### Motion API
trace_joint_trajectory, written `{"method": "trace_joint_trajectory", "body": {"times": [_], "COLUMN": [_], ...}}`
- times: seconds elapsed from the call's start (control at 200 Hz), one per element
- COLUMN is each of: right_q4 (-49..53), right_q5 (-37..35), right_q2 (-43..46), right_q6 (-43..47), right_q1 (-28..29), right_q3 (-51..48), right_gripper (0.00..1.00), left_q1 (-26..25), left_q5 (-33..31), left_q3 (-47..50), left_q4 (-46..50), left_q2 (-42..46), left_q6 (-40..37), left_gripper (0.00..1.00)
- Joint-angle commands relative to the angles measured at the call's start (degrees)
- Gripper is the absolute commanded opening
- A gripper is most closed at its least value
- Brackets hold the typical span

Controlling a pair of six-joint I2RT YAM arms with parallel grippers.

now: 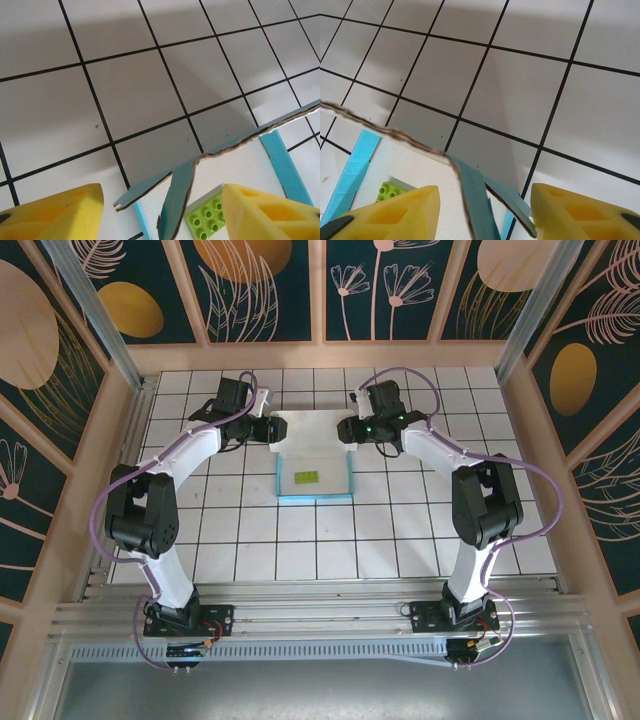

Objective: Fold the paper box

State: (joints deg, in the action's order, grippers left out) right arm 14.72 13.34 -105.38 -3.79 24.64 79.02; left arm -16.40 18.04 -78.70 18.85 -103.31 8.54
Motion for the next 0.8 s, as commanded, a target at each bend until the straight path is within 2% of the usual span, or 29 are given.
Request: {"method": "trace_joint_trajectory", "body": {"times": [0.0, 0.38, 0.796], "right_q4": [-1.36, -1.54, -5.15], "right_q5": [-0.69, -1.12, -6.11], "right_q2": [1.25, 1.67, 3.66], "right_q6": [-0.43, -2.03, -8.47], "right_q1": [0.34, 0.45, 2.27], "right_q3": [0.43, 0.68, -2.67], "right_gripper": [0.49, 0.44, 0.34], "left_q1": [0.19, 0.14, 0.12], "left_q5": [-0.29, 2.51, 3.26], "left_q3": [-1.81, -2.36, -1.54], "left_q4": [2.46, 2.60, 3.71], "left_q2": [-1.06, -1.04, -0.29], "left_q6": [-1.81, 0.52, 6.55], "left_gripper": [0.63, 0.43, 0.39]}}
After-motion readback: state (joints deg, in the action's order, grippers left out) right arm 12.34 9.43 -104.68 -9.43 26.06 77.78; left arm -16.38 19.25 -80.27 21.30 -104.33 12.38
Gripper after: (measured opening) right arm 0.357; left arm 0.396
